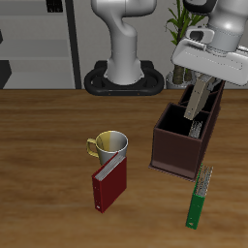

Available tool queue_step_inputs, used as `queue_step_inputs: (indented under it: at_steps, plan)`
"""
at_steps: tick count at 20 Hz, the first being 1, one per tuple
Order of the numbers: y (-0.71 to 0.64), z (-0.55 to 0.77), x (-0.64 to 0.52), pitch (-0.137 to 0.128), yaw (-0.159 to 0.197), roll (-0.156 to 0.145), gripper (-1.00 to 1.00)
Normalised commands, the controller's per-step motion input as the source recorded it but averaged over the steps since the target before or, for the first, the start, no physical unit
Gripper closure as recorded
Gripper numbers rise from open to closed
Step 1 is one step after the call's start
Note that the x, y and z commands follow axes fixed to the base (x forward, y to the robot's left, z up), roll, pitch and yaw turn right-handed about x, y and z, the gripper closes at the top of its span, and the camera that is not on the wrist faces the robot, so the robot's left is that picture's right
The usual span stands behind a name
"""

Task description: Place the left yellow book into the left desk caddy's right compartment and place the right yellow book into the left desk caddy's right compartment and place the red book into the left desk caddy's left compartment

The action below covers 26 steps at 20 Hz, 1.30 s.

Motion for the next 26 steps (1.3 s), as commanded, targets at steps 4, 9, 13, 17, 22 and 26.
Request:
queue_step_inputs:
  at_steps: [4,9,13,17,22,26]
  plan:
    - [-0.11,-0.17,0.04,0.001,0.037,-0.019,1.00]
    - [-0.11,-0.08,0.02,0.010,0.010,-0.009,1.00]
    - [-0.11,-0.18,0.06,0.030,0.002,-0.009,1.00]
    - [-0.01,-0.29,0.04,0.040,0.024,0.013,1.00]
    - [-0.07,-0.22,0.03,0.039,0.009,-0.005,1.00]
    - [-0.01,-0.24,-0.04,0.049,-0.003,0.017,1.00]
